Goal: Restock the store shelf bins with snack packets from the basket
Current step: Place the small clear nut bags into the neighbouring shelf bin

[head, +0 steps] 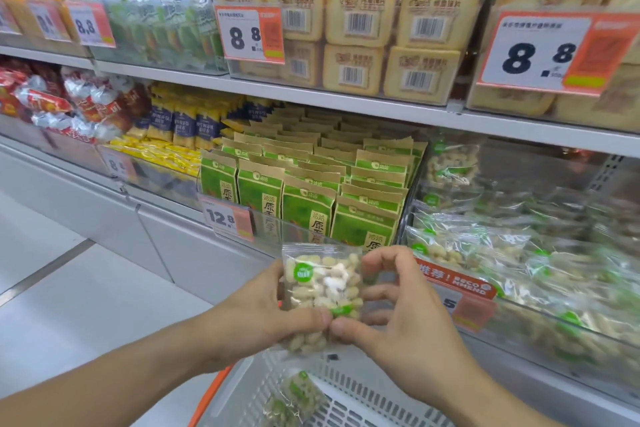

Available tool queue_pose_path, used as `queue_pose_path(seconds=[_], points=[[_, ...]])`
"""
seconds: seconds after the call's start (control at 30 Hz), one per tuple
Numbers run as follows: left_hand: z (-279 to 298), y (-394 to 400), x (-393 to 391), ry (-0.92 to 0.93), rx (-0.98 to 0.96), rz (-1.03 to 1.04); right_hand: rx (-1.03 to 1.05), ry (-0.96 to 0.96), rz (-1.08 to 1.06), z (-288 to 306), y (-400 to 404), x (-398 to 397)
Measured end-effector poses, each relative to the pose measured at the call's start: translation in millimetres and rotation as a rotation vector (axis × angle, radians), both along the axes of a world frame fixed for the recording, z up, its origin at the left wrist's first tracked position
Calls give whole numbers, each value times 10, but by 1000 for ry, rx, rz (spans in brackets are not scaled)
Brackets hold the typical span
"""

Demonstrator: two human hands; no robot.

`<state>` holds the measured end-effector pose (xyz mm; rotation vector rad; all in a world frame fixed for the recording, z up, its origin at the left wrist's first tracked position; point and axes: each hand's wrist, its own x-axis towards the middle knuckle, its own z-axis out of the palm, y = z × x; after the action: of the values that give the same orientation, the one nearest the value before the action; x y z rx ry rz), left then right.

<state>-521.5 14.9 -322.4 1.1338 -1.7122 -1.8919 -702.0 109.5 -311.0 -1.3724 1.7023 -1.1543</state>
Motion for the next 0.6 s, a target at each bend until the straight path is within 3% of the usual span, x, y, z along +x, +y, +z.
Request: queue_pose_path(seconds=[0.2, 0.33, 0.47, 0.6], points=[[201, -36, 109, 157, -190, -190, -74, -212, 123, 94, 52, -252], [280, -25, 10, 250, -303, -190, -204, -137, 225, 154, 102, -230], [371, -43, -204, 278, -531, -81, -458, -83, 69, 205, 43, -189], [448, -19, -428, 288, -751, 6, -687, 105, -38, 295, 6, -305]])
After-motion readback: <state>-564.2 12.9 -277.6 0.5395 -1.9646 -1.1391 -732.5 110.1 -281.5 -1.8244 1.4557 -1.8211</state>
